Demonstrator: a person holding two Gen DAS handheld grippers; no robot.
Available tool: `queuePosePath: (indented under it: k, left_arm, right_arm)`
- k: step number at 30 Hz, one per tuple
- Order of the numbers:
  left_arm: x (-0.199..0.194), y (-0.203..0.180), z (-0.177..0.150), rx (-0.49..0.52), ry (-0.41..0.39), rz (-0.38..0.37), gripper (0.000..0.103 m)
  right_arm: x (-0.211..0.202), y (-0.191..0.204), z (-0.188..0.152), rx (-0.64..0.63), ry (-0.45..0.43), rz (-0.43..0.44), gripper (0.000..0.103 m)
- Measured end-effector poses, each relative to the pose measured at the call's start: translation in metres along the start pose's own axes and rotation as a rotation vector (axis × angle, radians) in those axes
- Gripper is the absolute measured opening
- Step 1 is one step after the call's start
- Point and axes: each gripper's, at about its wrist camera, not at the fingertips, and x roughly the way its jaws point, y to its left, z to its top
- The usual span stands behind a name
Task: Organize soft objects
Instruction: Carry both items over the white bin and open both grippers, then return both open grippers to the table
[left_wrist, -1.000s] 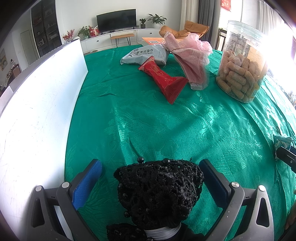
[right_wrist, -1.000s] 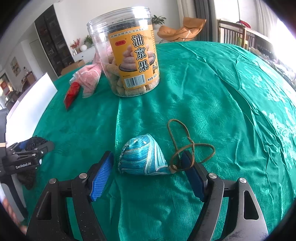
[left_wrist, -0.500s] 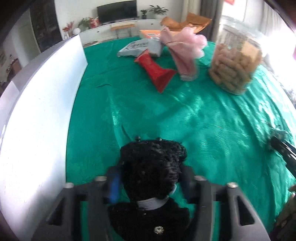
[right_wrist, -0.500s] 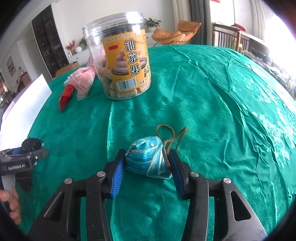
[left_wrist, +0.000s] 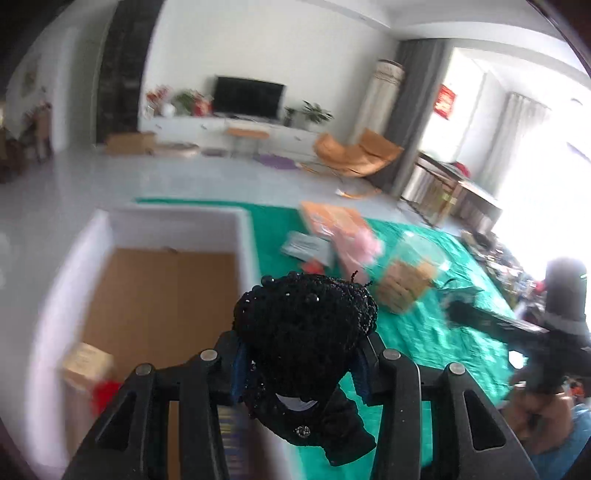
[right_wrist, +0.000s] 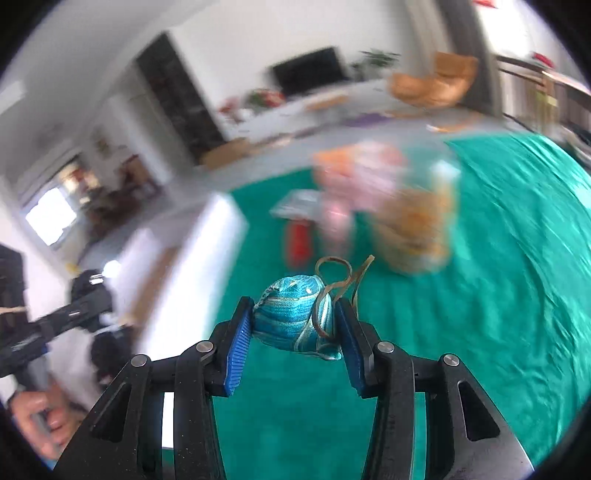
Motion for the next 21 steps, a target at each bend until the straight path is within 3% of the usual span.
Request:
queuePosePath:
  k: [2, 3, 4, 5, 6, 7, 9, 12, 15, 18, 21]
  left_arm:
    - [-0.018, 0.025, 0.004, 0.016, -0.013, 0.135, 0.055]
    - [-0.022, 0.037, 0.003, 0.025, -0.014, 0.223, 0.082]
    - [-0.025, 0.048, 0.0, 0.028, -0.011, 0.31, 0.101]
    - [-0.027, 0.055, -0.003, 0.027, -0.015, 0.366, 0.103]
    - [-0.03, 0.065, -0.01, 0.027, -0.018, 0.426, 0.103]
    - [-0.03, 0.072, -0.015, 0.024, -0.016, 0.472, 0.103]
    - [-0.032, 0.084, -0.025, -0.003, -0.02, 0.517, 0.103]
    - [-0.035, 0.087, -0.037, -0.046, -0.061, 0.497, 0.103]
    - [-0.033, 0.071, -0.04, -0.035, -0.099, 0.403, 0.103]
    - [-0.027, 0.037, -0.039, 0.006, -0.122, 0.238, 0.103]
    - [-0.012, -0.014, -0.043, 0.044, -0.094, 0.042, 0.103]
  right_arm:
    - [0.008, 0.056, 0.018, -0.075, 0.014, 0.106, 0.048]
    - [0.015, 0.076, 0.022, -0.097, 0.031, 0.145, 0.048]
    - [0.025, 0.095, 0.026, -0.109, 0.054, 0.188, 0.05]
    - [0.037, 0.113, 0.027, -0.116, 0.083, 0.227, 0.059]
    - [0.052, 0.13, 0.027, -0.127, 0.132, 0.274, 0.082]
    - [0.065, 0.142, 0.026, -0.139, 0.177, 0.305, 0.087]
    - [0.076, 0.153, 0.022, -0.163, 0.213, 0.291, 0.085]
    - [0.067, 0.135, 0.016, -0.174, 0.159, 0.24, 0.085]
    - [0.057, 0.091, 0.003, -0.181, 0.096, 0.081, 0.085]
    - [0.058, 0.026, -0.025, -0.192, 0.038, -0.175, 0.085]
    - [0.074, -0.043, -0.065, -0.183, 0.051, -0.535, 0.085]
